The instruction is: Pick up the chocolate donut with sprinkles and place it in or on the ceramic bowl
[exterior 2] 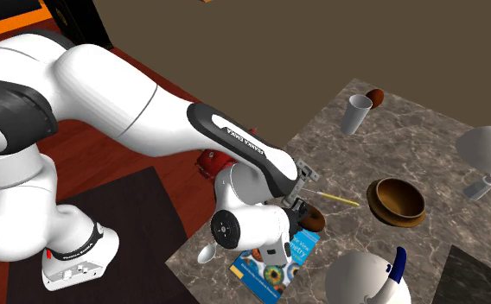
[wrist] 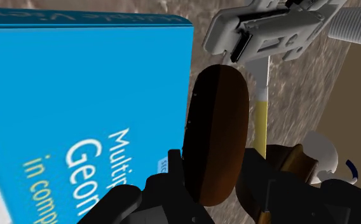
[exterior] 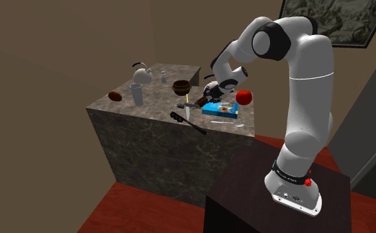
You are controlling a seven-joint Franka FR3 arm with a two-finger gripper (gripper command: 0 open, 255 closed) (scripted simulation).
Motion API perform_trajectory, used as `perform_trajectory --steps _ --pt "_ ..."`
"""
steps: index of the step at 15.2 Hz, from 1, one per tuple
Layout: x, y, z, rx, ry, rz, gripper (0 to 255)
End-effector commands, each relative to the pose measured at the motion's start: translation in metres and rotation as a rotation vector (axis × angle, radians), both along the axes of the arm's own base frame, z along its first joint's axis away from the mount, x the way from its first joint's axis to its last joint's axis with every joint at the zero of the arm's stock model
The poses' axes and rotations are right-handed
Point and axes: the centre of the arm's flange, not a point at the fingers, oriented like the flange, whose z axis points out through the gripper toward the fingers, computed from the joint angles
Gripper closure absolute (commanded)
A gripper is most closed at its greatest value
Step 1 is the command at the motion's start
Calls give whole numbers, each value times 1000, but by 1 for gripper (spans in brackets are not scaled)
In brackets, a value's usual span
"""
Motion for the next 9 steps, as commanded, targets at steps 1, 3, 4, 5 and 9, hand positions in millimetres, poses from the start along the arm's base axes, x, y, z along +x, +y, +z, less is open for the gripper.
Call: perform_trajectory --steps 1,3,4,5,9 --pt "0 0 0 0 0 1 255" --pt "0 0 0 0 0 1 255" --pt "0 0 0 0 0 1 255" --pt "0 0 0 0 0 1 255" --pt "0 0 16 0 0 1 255"
